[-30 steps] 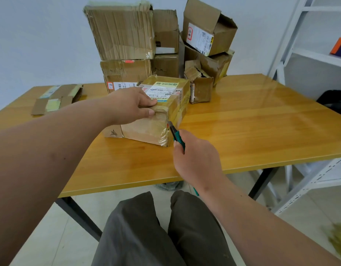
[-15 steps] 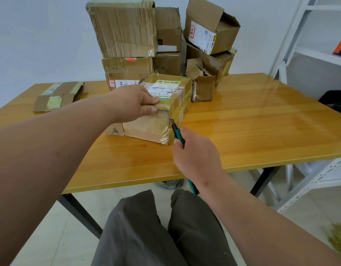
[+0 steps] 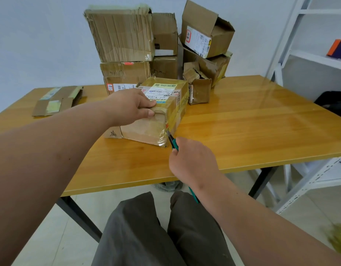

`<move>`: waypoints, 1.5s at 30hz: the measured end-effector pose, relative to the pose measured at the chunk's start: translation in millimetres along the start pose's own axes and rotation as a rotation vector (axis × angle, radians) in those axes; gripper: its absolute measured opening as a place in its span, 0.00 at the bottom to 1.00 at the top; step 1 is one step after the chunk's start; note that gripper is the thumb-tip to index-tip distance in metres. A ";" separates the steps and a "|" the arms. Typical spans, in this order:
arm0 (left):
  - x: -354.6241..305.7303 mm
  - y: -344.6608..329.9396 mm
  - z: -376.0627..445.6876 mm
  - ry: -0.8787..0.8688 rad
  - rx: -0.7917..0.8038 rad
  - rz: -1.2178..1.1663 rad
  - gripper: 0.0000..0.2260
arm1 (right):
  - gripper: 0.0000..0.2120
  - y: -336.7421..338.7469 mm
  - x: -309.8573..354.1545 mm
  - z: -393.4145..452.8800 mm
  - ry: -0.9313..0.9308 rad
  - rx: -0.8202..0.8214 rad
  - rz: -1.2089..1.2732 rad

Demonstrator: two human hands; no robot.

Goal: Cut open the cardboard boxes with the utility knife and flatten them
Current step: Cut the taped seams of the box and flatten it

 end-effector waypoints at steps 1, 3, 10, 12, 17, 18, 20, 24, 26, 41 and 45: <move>0.1 0.2 -0.5 0.001 -0.003 -0.008 0.20 | 0.09 1.3 0.4 0.8 -0.008 0.015 -0.011; -0.4 0.2 -1.0 0.002 -0.001 -0.016 0.20 | 0.06 3.7 1.8 1.2 -0.018 0.038 -0.023; -2.5 0.3 -3.3 0.013 0.012 -0.005 0.21 | 0.07 12.1 4.8 0.2 -0.067 0.099 0.023; -2.9 0.6 -4.2 0.011 0.011 -0.011 0.20 | 0.08 12.8 7.0 -0.8 -0.076 0.105 0.022; -3.7 1.0 -3.9 0.009 0.009 0.012 0.20 | 0.07 8.7 7.5 -2.7 -0.125 0.140 0.121; -3.9 1.0 -3.5 0.007 0.005 0.024 0.20 | 0.06 7.2 5.7 -3.1 -0.142 0.152 0.169; -4.3 0.7 -2.8 0.004 -0.017 0.057 0.20 | 0.05 7.7 3.5 -2.2 -0.142 0.154 0.185; -9.2 -1.3 2.3 0.003 -0.116 0.173 0.20 | 0.08 20.2 -1.6 3.3 -0.095 0.073 0.037; -13.7 -2.8 8.1 0.006 -0.164 0.218 0.20 | 0.08 24.1 -7.0 6.3 -0.105 0.055 0.012; -18.4 -1.7 18.4 0.058 -0.162 0.273 0.21 | 0.07 10.5 -6.0 0.7 -0.169 0.133 0.087; -19.1 0.1 17.6 0.066 -0.132 0.276 0.22 | 0.05 0.5 -19.0 -4.9 -0.221 0.199 0.147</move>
Point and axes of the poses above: each hand's wrist, its own z-axis towards the middle knuckle, its own y-axis out of the back of the hand, x = y × z, the point moved 7 cm from there along z, towards the middle knuckle, and after that the axes turned 11 degrees about x, right-handed, at the moved point
